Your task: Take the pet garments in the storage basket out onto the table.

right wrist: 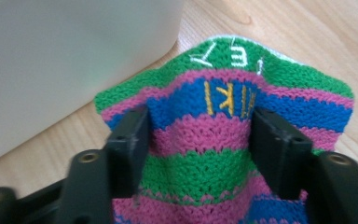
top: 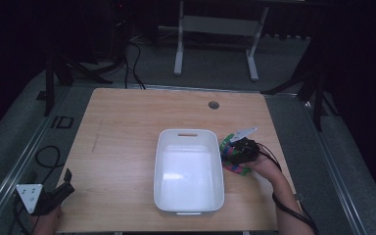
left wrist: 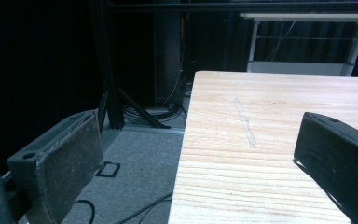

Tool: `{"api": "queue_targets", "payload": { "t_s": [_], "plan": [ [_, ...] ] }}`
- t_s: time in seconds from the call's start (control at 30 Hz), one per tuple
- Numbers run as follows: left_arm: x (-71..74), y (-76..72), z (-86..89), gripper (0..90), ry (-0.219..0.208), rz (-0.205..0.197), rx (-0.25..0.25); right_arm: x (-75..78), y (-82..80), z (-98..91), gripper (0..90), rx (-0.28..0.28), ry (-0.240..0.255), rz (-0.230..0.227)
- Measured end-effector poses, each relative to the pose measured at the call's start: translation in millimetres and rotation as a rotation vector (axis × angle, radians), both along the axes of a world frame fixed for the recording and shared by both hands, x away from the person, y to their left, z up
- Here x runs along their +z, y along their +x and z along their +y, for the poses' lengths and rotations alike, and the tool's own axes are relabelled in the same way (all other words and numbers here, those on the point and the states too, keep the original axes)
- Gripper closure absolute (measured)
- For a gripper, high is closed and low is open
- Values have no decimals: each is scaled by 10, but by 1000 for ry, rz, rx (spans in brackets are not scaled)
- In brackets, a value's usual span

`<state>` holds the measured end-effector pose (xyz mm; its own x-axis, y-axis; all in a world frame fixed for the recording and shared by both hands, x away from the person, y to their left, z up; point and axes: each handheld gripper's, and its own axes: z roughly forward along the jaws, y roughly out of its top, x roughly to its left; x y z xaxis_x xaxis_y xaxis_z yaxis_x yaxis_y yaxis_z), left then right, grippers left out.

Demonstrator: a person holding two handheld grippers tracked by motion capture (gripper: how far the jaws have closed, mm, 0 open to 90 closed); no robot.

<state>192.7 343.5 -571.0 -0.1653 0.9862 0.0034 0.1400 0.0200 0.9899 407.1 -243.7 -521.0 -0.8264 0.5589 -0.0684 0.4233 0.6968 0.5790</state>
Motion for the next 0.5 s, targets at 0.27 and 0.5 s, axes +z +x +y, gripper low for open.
{"api": "queue_targets", "payload": {
  "t_s": [0.27,0.5],
  "plan": [
    [0,0,-4,13,1,0,2,297,-141,-269,233,-55,71,-82],
    [1,2,-3,13,0,1,4,339,-284,-645,131,-136,153,-109]
  ]
}}
